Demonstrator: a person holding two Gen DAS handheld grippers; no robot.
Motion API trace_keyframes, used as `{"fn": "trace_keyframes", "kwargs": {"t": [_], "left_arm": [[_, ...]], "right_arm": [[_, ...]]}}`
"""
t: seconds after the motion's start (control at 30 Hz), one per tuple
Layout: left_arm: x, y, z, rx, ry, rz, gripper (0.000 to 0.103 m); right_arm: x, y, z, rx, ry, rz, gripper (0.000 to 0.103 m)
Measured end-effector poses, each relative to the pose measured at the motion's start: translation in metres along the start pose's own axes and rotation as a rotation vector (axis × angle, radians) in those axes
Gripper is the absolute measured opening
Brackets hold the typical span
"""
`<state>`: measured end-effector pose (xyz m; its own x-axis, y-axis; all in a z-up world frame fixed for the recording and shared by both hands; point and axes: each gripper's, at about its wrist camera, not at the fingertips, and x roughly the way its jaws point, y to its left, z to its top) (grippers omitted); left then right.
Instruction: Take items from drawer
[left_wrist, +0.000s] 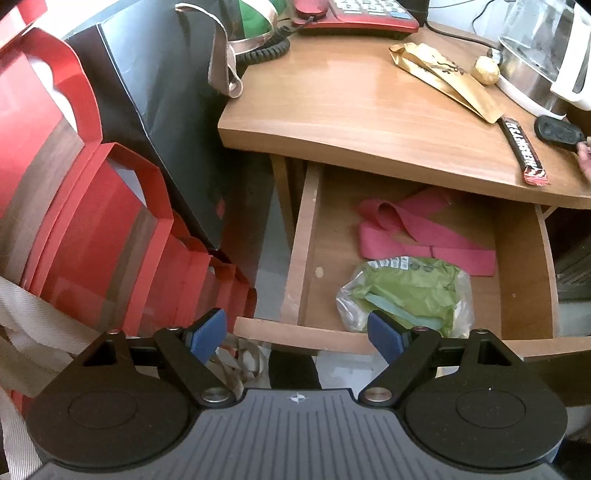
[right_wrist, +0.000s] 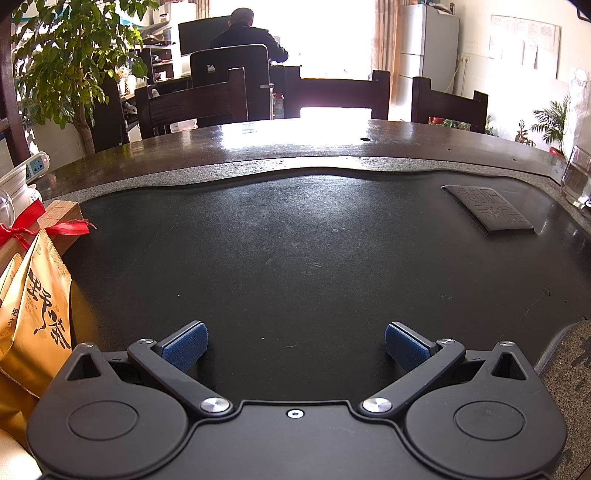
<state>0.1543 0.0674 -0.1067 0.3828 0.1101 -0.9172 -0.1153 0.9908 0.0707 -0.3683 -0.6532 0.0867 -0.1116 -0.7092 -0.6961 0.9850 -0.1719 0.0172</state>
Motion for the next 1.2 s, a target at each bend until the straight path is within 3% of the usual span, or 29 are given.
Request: {"fn": "trace_keyframes", "kwargs": {"t": [0.43, 0.53, 0.67, 0.93, 1.2], "left_arm": [[0.0, -0.004, -0.002, 0.019, -0.001, 0.013, 0.087], [-0.007, -0.006, 0.002, 0.021, -0.016, -0.024, 0.087], [-0.018, -0.016, 0.001, 0.06, -0.054, -0.018, 0.087], [-0.025, -0.032, -0.006, 0.094, -0.036, -0.031, 0.087], [-0.04, -0.06, -0.006, 0.156, -0.07, -0.061, 0.087]], "right_arm": [[0.0, 0.0, 0.0, 0.0, 0.0, 0.0, 0.103], [0.0, 0.0, 0.0, 0.0, 0.0, 0.0, 0.103], [0.0, 0.0, 0.0, 0.0, 0.0, 0.0, 0.103], [0.0, 0.0, 0.0, 0.0, 0.0, 0.0, 0.103], [0.0, 0.0, 0.0, 0.0, 0.0, 0.0, 0.103]]}}
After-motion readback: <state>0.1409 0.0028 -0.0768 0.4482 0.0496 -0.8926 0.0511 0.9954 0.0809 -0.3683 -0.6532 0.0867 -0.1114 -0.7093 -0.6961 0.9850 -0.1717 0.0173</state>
